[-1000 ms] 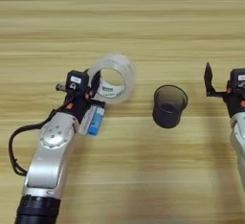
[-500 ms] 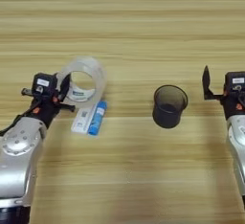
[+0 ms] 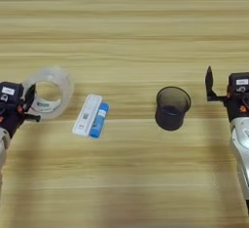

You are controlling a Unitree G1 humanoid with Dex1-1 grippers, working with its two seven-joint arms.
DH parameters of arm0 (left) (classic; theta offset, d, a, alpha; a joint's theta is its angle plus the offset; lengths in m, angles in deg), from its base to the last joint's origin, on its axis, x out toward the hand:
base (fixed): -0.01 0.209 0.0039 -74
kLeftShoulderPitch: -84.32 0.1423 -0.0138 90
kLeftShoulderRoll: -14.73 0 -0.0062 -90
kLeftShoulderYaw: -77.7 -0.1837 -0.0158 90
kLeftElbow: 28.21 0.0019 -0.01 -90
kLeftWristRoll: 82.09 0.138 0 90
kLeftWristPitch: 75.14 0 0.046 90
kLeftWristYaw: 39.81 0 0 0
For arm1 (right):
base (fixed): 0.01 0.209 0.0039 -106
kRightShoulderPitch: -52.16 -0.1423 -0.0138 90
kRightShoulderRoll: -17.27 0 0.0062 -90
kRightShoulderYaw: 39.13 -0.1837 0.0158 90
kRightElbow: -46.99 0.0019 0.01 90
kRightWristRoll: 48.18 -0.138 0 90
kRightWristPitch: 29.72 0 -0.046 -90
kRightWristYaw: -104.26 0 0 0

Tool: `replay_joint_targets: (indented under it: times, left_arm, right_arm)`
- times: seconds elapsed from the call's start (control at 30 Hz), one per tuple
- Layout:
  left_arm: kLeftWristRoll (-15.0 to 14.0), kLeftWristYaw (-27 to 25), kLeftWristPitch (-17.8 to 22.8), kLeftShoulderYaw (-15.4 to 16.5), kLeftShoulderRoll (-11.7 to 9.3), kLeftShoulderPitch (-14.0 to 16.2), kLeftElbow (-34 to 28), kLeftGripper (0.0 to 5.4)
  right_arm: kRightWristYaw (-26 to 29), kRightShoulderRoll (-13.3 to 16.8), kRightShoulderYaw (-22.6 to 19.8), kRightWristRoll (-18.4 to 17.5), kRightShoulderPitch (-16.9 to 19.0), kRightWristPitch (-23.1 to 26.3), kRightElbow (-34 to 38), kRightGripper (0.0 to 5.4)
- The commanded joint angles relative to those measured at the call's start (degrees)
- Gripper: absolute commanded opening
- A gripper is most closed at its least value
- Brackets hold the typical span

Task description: Move the objects on the table

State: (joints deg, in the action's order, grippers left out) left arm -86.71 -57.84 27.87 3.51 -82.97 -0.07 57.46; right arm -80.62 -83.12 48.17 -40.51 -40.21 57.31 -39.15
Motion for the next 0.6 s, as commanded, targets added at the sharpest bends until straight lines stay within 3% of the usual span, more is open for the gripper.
replay_joint_targets:
  times: [0.03,0.23,0.43,0.6]
  left_arm:
    - [1.2,-0.4,-1.9,-0.1,-2.1,-0.3,3.5,1.01]
    - [2.4,-0.9,-2.6,-0.8,-3.3,-0.8,8.7,1.01]
    - [2.4,-3.3,-1.3,-2.0,-4.8,-0.2,9.4,1.01]
    - [1.2,-5.4,6.4,-2.5,-6.2,-1.8,9.9,1.01]
  right_arm:
    - [-0.3,-0.7,0.2,0.0,0.2,0.9,0.9,5.4]
    - [-0.2,-0.9,0.2,0.1,0.4,1.3,1.5,5.4]
    - [-0.2,-1.2,0.4,0.3,0.6,1.7,1.9,5.4]
    - [-0.3,-1.2,0.4,0.3,0.6,1.8,2.0,5.4]
